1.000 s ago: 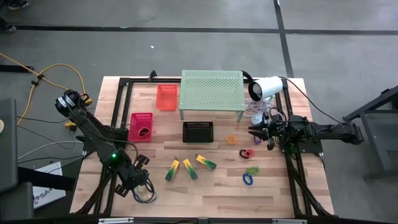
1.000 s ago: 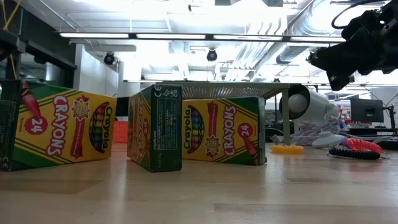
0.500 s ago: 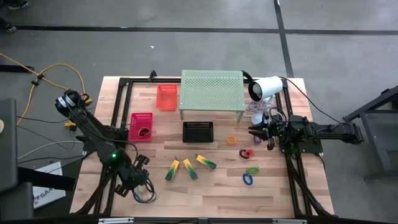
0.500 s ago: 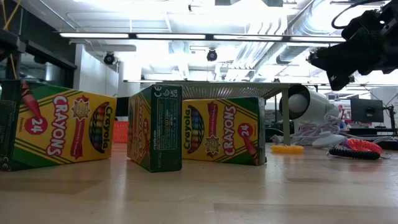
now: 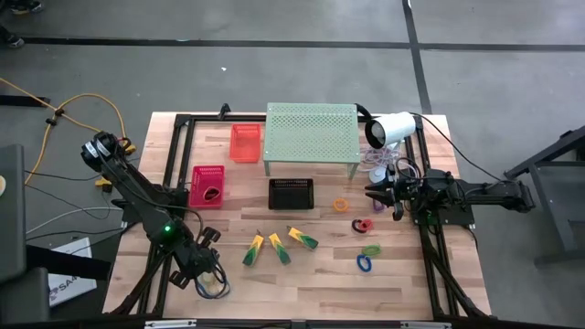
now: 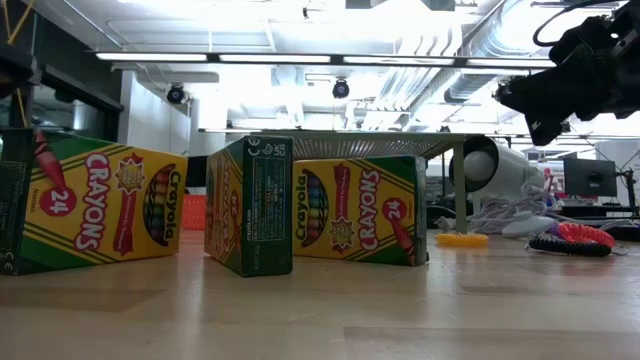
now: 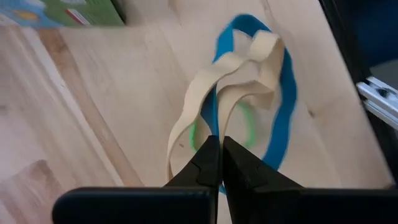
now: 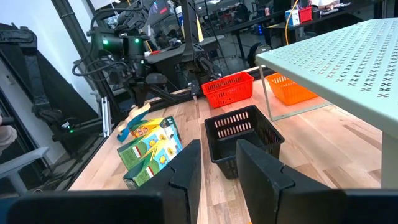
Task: Pick & Place Office Desk Supplies
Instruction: Put the white rubber band into the orange bin on the shelf
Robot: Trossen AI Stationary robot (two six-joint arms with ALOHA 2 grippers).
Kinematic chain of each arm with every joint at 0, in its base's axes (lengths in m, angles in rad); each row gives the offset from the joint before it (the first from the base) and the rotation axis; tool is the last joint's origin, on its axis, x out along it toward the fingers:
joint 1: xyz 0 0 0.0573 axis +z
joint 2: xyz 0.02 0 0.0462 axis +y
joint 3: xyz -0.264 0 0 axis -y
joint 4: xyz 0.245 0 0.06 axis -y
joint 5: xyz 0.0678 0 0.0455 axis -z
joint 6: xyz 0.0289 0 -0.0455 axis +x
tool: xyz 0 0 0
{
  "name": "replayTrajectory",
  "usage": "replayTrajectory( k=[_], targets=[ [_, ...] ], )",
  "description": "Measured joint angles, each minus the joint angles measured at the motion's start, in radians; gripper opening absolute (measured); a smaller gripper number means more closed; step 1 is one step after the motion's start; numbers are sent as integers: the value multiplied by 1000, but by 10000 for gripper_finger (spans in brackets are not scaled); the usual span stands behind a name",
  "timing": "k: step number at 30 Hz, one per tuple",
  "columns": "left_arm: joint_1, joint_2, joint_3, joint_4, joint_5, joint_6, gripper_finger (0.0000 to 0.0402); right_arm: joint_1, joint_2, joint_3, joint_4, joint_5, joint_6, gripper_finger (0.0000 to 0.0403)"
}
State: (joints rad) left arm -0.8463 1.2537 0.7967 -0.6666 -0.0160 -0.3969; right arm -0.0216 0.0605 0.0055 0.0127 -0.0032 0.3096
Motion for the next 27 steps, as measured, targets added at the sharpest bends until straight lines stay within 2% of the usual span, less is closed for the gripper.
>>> replayTrajectory(
  k=[8,22,27],
  targets=[
    [7,0,1,38,-3,-129,17,0,0,0,0,0,0,90],
    [7,0,1,36,2,-134,28,0,0,0,0,0,0,90],
    [6,0,1,26,1,-126,15,0,0,0,0,0,0,90]
  ],
)
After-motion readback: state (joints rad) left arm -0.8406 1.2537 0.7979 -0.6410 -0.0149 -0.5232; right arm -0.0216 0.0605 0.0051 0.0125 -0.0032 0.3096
